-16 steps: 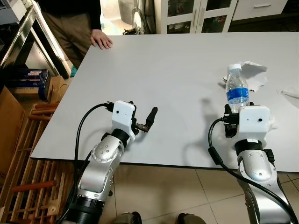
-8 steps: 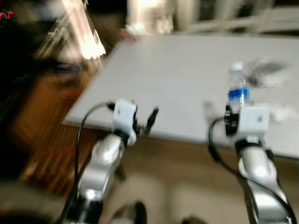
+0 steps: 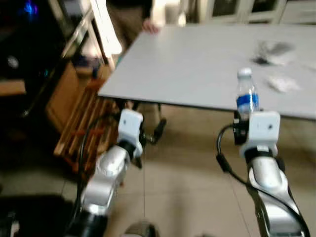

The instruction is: Picking trash to rubbish bin

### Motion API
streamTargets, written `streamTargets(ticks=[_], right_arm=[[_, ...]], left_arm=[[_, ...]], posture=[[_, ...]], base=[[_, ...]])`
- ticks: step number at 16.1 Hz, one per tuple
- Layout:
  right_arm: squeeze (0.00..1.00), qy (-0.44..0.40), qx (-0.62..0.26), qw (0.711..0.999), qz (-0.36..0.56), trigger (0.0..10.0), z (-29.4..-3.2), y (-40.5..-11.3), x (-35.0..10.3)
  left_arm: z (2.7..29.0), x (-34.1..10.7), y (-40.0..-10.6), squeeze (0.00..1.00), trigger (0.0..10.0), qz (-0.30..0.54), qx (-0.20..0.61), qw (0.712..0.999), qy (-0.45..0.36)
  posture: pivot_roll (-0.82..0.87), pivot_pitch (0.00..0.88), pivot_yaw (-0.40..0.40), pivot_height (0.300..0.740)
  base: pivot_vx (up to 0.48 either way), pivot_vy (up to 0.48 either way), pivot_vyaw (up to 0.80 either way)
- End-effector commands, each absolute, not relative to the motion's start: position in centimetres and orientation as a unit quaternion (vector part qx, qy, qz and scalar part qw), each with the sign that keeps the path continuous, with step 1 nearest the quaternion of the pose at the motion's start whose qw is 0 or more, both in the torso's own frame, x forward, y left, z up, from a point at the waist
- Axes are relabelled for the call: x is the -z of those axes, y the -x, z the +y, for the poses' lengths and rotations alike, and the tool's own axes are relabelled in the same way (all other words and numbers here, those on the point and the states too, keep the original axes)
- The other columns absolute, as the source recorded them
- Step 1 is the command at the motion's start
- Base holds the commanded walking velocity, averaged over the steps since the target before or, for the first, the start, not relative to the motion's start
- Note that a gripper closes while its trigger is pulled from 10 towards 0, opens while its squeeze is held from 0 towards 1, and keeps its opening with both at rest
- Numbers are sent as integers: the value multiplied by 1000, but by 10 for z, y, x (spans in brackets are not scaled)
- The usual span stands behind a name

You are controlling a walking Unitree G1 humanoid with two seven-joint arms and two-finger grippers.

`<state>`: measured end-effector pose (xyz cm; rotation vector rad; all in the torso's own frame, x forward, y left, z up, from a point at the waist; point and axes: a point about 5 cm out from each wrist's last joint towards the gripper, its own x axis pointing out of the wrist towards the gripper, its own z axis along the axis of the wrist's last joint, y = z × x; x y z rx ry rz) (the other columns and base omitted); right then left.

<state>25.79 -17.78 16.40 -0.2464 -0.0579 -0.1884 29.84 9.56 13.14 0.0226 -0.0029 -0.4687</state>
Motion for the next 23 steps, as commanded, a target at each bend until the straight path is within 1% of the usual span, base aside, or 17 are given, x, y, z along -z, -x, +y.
streamTargets(ticks=[1, 3, 23], right_arm=[[0, 120, 95, 988, -36, 10000, -177, -258, -167], [0, 119, 97, 988, -27, 10000, -177, -258, -164], [0, 123, 95, 988, -22, 10000, -177, -259, -163]], left_arm=[[95, -136, -299, 0, 10000, -8, 240, 970, -20], [94, -135, -298, 0, 10000, -6, 245, 969, -23], [90, -137, -295, 0, 10000, -15, 270, 963, -8]], posture=[[-121, 112, 95, 740], [-119, 114, 96, 740], [-125, 126, 95, 740]], base=[[0, 0, 0], [0, 0, -303], [0, 0, -763]])
